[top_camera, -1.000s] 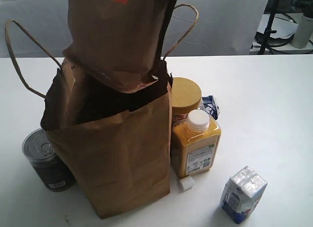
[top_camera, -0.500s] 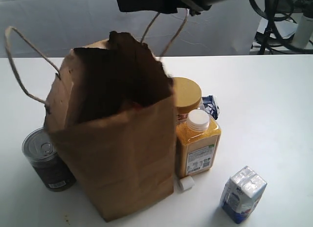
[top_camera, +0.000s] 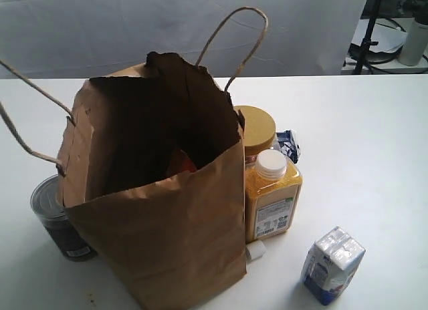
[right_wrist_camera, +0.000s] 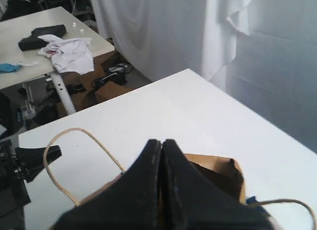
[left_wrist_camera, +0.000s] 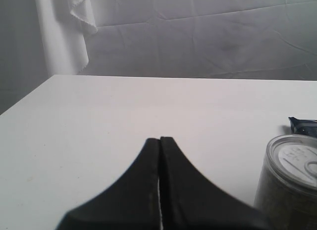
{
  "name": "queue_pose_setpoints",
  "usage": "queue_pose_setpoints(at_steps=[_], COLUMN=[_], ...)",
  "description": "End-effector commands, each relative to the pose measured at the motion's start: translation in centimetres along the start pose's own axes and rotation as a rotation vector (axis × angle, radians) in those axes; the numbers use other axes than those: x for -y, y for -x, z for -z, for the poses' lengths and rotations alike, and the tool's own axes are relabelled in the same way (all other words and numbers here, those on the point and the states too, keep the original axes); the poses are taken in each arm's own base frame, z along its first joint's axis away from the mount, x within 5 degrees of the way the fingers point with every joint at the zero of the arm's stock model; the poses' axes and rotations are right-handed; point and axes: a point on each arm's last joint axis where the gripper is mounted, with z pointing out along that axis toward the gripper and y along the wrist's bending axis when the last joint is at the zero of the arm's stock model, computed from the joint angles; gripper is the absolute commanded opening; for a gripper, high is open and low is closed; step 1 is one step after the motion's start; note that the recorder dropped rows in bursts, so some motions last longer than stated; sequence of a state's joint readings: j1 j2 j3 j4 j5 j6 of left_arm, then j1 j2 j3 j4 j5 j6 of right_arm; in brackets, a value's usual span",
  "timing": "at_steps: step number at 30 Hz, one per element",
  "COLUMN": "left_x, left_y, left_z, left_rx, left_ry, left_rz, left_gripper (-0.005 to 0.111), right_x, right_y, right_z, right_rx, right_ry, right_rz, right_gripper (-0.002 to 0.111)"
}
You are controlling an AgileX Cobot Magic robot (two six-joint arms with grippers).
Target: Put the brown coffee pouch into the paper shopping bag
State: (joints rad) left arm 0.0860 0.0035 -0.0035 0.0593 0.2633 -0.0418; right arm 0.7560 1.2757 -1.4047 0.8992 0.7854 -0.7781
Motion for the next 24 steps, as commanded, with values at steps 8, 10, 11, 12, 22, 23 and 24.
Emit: queue_pose_setpoints(at_steps=[8,10,11,12,22,23,24], left_x=[0.0,0.0,0.0,0.0,0.0,0.0,0.0], left_y=[-0.1,-0.1,-0.1,-0.1,-0.1,-0.1,-0.1], left_z=[0.0,0.0,0.0,0.0,0.0,0.0,0.0], left_rx=[0.004,0.004,0.004,0.004,0.004,0.004,0.004], left_ry=[0.005,0.005,0.005,0.005,0.005,0.005,0.005], left_rz=[0.0,0.0,0.0,0.0,0.0,0.0,0.0], left_gripper=[0.0,0.0,0.0,0.0,0.0,0.0,0.0], right_x=[-0.5,-0.1,0.2,0.4,2.1,2.0,1.9], right_y=[-1.8,-3.0,-3.7,-4.4,-11.9,-12.6,-13.2], right_z=[5.9,5.7,5.4,5.0,3.6,3.8,4.1], right_rx=[-0.075,-0.081,-0.086,-0.095,-0.161,-0.152,-0.132], right_ry=[-0.35,-0.379,-0.388,-0.393,-0.487,-0.503,-0.511], right_rz=[0.082,0.06,0.047,0.035,0.005,0.004,-0.006], right_gripper=[0.0,0.0,0.0,0.0,0.0,0.0,0.0])
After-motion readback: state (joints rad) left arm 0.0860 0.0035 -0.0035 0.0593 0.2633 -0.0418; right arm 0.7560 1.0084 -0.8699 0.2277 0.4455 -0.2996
